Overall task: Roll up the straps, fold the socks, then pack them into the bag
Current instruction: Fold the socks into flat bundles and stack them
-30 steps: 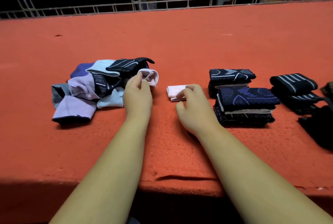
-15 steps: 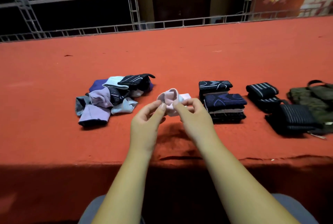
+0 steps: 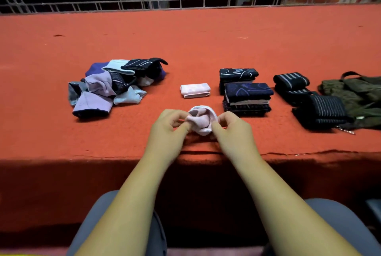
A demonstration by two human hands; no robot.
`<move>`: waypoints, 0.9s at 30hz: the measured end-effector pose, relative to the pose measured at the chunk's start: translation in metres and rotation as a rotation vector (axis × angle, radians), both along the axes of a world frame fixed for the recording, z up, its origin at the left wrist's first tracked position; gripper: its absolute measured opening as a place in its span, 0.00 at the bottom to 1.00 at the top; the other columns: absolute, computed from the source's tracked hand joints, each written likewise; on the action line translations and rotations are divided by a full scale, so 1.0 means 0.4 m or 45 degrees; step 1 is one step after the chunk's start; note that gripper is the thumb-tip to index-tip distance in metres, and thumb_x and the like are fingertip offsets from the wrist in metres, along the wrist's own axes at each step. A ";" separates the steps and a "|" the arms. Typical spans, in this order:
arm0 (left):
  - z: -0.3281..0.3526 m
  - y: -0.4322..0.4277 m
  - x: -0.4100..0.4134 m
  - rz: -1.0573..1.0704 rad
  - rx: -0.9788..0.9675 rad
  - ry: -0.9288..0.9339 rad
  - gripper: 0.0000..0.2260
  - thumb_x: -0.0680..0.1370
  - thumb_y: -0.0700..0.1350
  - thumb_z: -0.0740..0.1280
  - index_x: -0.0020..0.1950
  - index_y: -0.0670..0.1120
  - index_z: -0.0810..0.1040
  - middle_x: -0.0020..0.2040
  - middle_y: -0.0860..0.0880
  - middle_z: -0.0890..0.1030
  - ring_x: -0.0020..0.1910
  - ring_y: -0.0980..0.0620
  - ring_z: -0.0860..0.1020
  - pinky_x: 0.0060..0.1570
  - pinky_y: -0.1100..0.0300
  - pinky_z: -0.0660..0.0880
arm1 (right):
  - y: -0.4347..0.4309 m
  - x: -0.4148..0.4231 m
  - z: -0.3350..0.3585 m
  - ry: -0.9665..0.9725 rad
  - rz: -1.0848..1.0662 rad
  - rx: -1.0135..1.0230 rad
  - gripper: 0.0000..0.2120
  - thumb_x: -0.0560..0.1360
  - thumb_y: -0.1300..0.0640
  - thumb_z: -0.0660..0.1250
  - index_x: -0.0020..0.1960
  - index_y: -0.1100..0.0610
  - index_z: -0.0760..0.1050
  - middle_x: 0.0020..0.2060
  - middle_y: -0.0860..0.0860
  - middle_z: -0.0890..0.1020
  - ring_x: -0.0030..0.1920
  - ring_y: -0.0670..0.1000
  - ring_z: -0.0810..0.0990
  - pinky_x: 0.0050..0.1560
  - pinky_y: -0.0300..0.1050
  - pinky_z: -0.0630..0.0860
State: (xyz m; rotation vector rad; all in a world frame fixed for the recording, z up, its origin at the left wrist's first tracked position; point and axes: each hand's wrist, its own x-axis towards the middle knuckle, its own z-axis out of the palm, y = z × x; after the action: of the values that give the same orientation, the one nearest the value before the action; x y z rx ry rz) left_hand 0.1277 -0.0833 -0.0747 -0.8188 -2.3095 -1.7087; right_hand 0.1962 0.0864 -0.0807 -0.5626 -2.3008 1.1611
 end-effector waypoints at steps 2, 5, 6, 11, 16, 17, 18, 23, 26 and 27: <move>-0.002 -0.004 -0.029 0.120 0.028 -0.014 0.11 0.80 0.40 0.73 0.47 0.57 0.82 0.52 0.52 0.79 0.50 0.56 0.81 0.54 0.64 0.74 | 0.005 -0.003 0.003 -0.023 0.016 -0.051 0.05 0.80 0.55 0.67 0.45 0.53 0.77 0.35 0.48 0.86 0.37 0.43 0.86 0.41 0.43 0.74; -0.010 -0.017 -0.072 0.195 0.102 -0.143 0.08 0.81 0.45 0.69 0.48 0.58 0.81 0.53 0.50 0.82 0.50 0.49 0.82 0.54 0.55 0.78 | 0.012 0.001 0.015 -0.034 0.023 -0.077 0.05 0.81 0.58 0.64 0.47 0.54 0.76 0.32 0.51 0.86 0.31 0.40 0.84 0.37 0.40 0.73; -0.012 -0.020 -0.082 0.196 0.171 -0.213 0.08 0.82 0.44 0.67 0.48 0.57 0.81 0.52 0.51 0.83 0.50 0.47 0.83 0.54 0.53 0.80 | 0.016 0.003 0.018 -0.038 0.021 -0.072 0.05 0.81 0.59 0.63 0.47 0.54 0.76 0.31 0.51 0.86 0.30 0.40 0.84 0.36 0.40 0.73; 0.014 -0.041 -0.120 0.315 0.715 -0.616 0.12 0.86 0.35 0.60 0.49 0.46 0.80 0.50 0.40 0.83 0.49 0.44 0.84 0.48 0.52 0.85 | 0.036 0.010 0.020 -0.023 -0.060 -0.111 0.05 0.81 0.59 0.62 0.47 0.55 0.74 0.28 0.53 0.84 0.26 0.48 0.83 0.34 0.43 0.76; 0.018 -0.106 -0.174 0.496 0.931 -0.649 0.10 0.87 0.37 0.59 0.52 0.44 0.79 0.54 0.38 0.83 0.52 0.42 0.86 0.44 0.52 0.85 | 0.051 0.007 0.025 0.082 -0.208 -0.189 0.06 0.81 0.60 0.60 0.48 0.57 0.75 0.27 0.55 0.84 0.23 0.52 0.83 0.26 0.41 0.75; 0.020 -0.113 -0.180 0.530 0.930 -0.627 0.09 0.87 0.37 0.60 0.52 0.44 0.79 0.55 0.36 0.83 0.54 0.40 0.86 0.43 0.52 0.86 | 0.054 0.008 0.027 0.102 -0.226 -0.221 0.06 0.81 0.60 0.60 0.48 0.57 0.75 0.27 0.55 0.84 0.23 0.53 0.83 0.26 0.41 0.76; 0.017 -0.117 -0.186 0.562 0.897 -0.607 0.09 0.87 0.38 0.60 0.52 0.44 0.79 0.56 0.36 0.83 0.56 0.39 0.86 0.43 0.51 0.86 | 0.054 0.007 0.027 0.111 -0.228 -0.268 0.06 0.81 0.59 0.60 0.49 0.57 0.75 0.27 0.55 0.84 0.24 0.53 0.83 0.26 0.40 0.76; -0.010 -0.116 -0.178 0.561 0.303 -0.368 0.04 0.79 0.46 0.65 0.46 0.53 0.79 0.45 0.46 0.85 0.49 0.42 0.85 0.54 0.39 0.83 | 0.038 0.002 0.019 0.092 -0.046 -0.569 0.12 0.81 0.58 0.59 0.50 0.57 0.81 0.29 0.58 0.84 0.28 0.56 0.81 0.39 0.51 0.79; 0.008 -0.103 -0.141 0.393 0.099 -0.326 0.05 0.79 0.40 0.67 0.49 0.50 0.79 0.44 0.49 0.84 0.45 0.51 0.81 0.52 0.52 0.79 | 0.038 0.001 0.026 0.131 0.044 -0.659 0.15 0.82 0.58 0.59 0.50 0.58 0.84 0.35 0.60 0.85 0.32 0.54 0.79 0.36 0.49 0.74; 0.020 -0.100 -0.125 0.355 0.089 -0.317 0.06 0.78 0.38 0.67 0.49 0.49 0.79 0.44 0.51 0.83 0.43 0.55 0.79 0.49 0.56 0.76 | 0.039 0.004 0.028 0.164 0.082 -0.692 0.14 0.83 0.58 0.59 0.51 0.57 0.84 0.38 0.58 0.87 0.34 0.53 0.81 0.36 0.47 0.74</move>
State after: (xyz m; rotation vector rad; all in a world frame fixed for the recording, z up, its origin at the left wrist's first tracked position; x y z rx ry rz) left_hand 0.0777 -0.1231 -0.0666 -0.2658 -2.3624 -1.8365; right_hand 0.1980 0.1021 -0.0694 -0.5829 -1.8987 1.8136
